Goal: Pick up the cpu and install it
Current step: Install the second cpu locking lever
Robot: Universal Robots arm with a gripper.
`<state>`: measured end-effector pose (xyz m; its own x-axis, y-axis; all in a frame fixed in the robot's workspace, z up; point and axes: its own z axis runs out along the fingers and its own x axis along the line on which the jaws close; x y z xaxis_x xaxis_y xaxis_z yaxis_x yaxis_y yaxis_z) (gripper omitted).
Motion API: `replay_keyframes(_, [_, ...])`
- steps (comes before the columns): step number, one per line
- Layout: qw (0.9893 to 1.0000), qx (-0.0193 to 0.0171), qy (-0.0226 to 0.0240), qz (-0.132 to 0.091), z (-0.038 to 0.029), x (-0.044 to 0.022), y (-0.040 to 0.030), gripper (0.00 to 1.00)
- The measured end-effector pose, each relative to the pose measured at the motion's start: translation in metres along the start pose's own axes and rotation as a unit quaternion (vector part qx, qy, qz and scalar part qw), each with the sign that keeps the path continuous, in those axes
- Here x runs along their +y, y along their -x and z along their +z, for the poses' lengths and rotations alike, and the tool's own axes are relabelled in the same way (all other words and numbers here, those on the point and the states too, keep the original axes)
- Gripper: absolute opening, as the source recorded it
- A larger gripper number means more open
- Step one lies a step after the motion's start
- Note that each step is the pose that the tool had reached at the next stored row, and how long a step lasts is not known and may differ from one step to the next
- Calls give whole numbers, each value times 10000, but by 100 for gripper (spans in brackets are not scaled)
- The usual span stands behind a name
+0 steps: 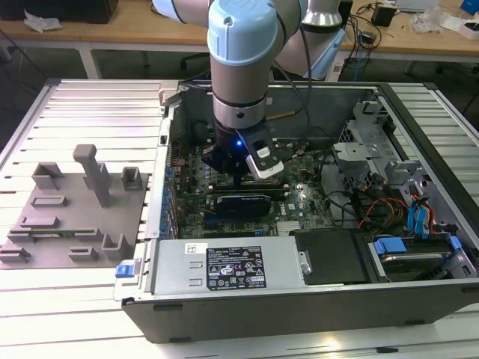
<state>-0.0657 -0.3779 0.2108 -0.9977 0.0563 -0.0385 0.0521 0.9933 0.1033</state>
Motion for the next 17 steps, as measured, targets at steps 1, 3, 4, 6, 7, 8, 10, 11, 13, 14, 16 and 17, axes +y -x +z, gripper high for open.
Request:
replay_keyframes(1, [10000,1,0,0,-2,-15,1,11])
replay_keyframes(3, [10000,0,0,0,-4,-36,2,11])
replay_keyframes(4, [10000,0,0,0,-4,-42,2,11])
replay_keyframes(6, [10000,0,4,1,-5,-54,3,11])
replay_keyframes(7, [10000,0,4,-1,-3,-55,3,11])
replay_keyframes(8, [10000,1,4,-7,0,-56,3,11])
replay_keyframes(10, [10000,6,3,-51,7,-57,3,11])
replay_keyframes(11, [10000,8,3,-68,8,-57,3,11])
replay_keyframes(13, [9999,13,6,-120,11,-57,2,11])
replay_keyframes(14, [9999,13,11,-130,12,-57,2,11])
replay_keyframes(16, [9999,13,43,-143,13,-58,-1,11])
replay_keyframes(17, [9999,12,57,-146,13,-58,-3,11])
